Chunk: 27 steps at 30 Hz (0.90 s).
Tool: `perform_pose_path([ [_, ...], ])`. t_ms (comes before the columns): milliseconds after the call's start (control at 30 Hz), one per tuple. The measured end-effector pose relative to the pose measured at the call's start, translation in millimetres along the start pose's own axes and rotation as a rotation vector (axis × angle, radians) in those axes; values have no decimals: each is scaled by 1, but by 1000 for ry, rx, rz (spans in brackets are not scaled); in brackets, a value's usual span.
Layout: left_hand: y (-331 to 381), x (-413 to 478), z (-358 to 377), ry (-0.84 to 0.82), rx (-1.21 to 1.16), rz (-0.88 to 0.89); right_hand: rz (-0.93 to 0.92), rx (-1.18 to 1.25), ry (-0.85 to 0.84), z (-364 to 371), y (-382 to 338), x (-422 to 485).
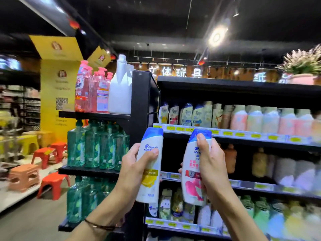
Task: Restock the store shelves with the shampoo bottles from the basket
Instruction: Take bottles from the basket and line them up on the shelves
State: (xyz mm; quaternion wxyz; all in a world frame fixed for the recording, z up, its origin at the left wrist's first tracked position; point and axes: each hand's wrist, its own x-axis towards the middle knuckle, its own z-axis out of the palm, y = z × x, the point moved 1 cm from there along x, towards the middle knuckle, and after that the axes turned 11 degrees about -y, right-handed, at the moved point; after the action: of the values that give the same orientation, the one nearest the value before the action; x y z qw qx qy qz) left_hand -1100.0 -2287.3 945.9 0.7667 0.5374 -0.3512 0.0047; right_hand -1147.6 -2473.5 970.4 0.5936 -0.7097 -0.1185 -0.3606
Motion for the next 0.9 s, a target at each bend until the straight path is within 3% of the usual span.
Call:
perform_pose_path([
  [500, -4, 56, -26, -44, 7, 74, -25, -97, 31, 36, -3, 43],
  [900, -36, 192, -25, -5, 47, 123, -79, -15, 5, 6, 47, 145],
])
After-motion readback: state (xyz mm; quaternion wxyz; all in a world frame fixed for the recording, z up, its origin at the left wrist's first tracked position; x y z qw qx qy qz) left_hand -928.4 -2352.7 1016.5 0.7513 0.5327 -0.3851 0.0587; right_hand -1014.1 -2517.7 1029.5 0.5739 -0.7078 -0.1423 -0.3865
